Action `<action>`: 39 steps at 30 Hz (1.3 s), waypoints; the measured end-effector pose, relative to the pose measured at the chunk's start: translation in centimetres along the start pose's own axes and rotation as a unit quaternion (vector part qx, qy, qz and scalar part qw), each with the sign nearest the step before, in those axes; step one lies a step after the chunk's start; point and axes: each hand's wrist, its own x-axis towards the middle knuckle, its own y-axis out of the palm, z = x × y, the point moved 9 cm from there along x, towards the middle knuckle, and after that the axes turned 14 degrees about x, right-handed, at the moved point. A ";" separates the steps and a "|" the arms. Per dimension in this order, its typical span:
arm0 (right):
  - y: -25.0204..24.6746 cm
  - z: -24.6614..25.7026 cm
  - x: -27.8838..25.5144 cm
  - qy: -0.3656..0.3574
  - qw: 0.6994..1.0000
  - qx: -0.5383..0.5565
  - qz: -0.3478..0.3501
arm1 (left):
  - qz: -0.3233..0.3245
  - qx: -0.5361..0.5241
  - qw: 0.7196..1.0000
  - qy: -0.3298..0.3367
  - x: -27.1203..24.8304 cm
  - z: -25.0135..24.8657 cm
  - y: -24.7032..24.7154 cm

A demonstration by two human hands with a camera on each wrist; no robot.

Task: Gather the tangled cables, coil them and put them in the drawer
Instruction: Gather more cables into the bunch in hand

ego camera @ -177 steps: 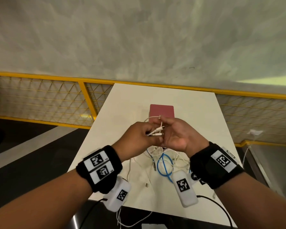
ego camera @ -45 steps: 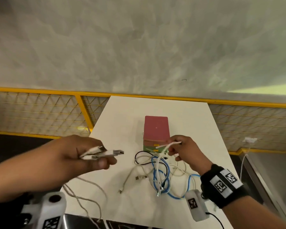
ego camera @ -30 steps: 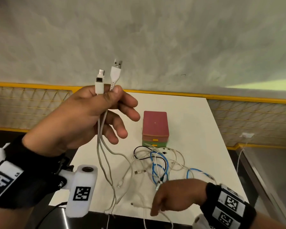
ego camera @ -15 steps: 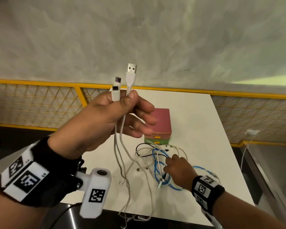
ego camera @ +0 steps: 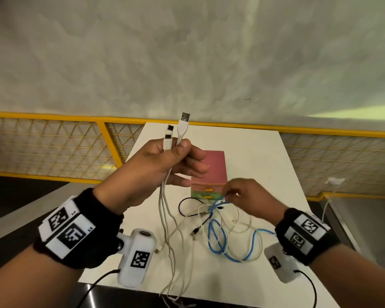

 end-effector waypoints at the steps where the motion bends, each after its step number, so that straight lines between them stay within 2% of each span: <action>1: -1.5 1.2 0.2 0.007 0.998 0.051 -0.033 | -0.008 -0.004 1.000 -0.008 0.4 0.4 0.0; 3: -3.9 3.3 0.4 0.018 0.982 0.161 -0.098 | -0.024 -0.022 0.999 -0.027 1.2 1.2 0.0; 6: -5.9 5.3 -0.1 0.016 0.918 0.345 -0.194 | -0.058 -0.079 0.993 -0.070 2.3 3.0 0.3; 9: -6.2 6.8 -0.6 -0.009 0.863 0.443 -0.244 | -0.077 -0.151 0.979 -0.116 3.4 4.5 1.4; 11: -5.7 7.6 -0.8 -0.030 0.843 0.470 -0.259 | -0.064 -0.199 0.969 -0.131 3.9 4.8 2.8; 13: -4.9 8.5 -1.0 -0.049 0.849 0.459 -0.256 | -0.051 -0.251 0.958 -0.129 4.5 4.7 4.1; 17: -3.4 9.5 -1.6 -0.051 0.878 0.408 -0.245 | -0.049 -0.309 0.944 -0.105 5.4 4.2 4.9; 20: -3.3 9.3 -1.8 -0.043 0.884 0.392 -0.249 | -0.027 -0.298 0.951 -0.081 5.7 3.8 5.3; 25: -3.4 8.9 -1.7 -0.045 0.878 0.400 -0.259 | 0.002 -0.256 0.966 -0.041 5.8 3.2 5.8; 27: -3.1 8.9 -1.3 -0.039 0.888 0.379 -0.256 | 0.012 -0.240 0.970 -0.033 5.9 2.9 6.1; 30: -2.9 8.6 -1.1 -0.042 0.902 0.340 -0.262 | -0.007 -0.253 0.967 -0.027 6.3 2.9 5.9; 32: -2.9 7.3 -1.5 -0.012 0.894 0.342 -0.290 | -0.049 -0.270 0.961 -0.029 6.5 3.2 4.7; 33: -2.3 5.5 -1.7 0.042 0.881 0.368 -0.294 | -0.069 -0.272 0.959 -0.031 6.6 3.4 4.0; 34: -0.8 3.5 -1.9 0.122 0.863 0.411 -0.267 | -0.085 -0.274 0.958 -0.031 6.6 3.6 3.5; 35: 1.9 1.6 -2.2 0.216 0.835 0.462 -0.207 | -0.094 -0.275 0.956 -0.034 6.4 3.8 3.1; 36: 5.0 0.7 -2.7 0.299 0.793 0.515 -0.129 | -0.096 -0.274 0.956 -0.038 6.3 3.8 3.1; 37: 7.6 0.4 -3.2 0.347 0.748 0.562 -0.061 | -0.090 -0.269 0.958 -0.045 6.1 3.8 3.3; 38: 9.3 0.7 -3.3 0.362 0.707 0.608 -0.026 | -0.076 -0.258 0.962 -0.055 5.7 3.8 4.0; 39: 9.7 1.0 -2.9 0.354 0.672 0.650 -0.026 | -0.058 -0.236 0.968 -0.065 5.4 4.1 4.7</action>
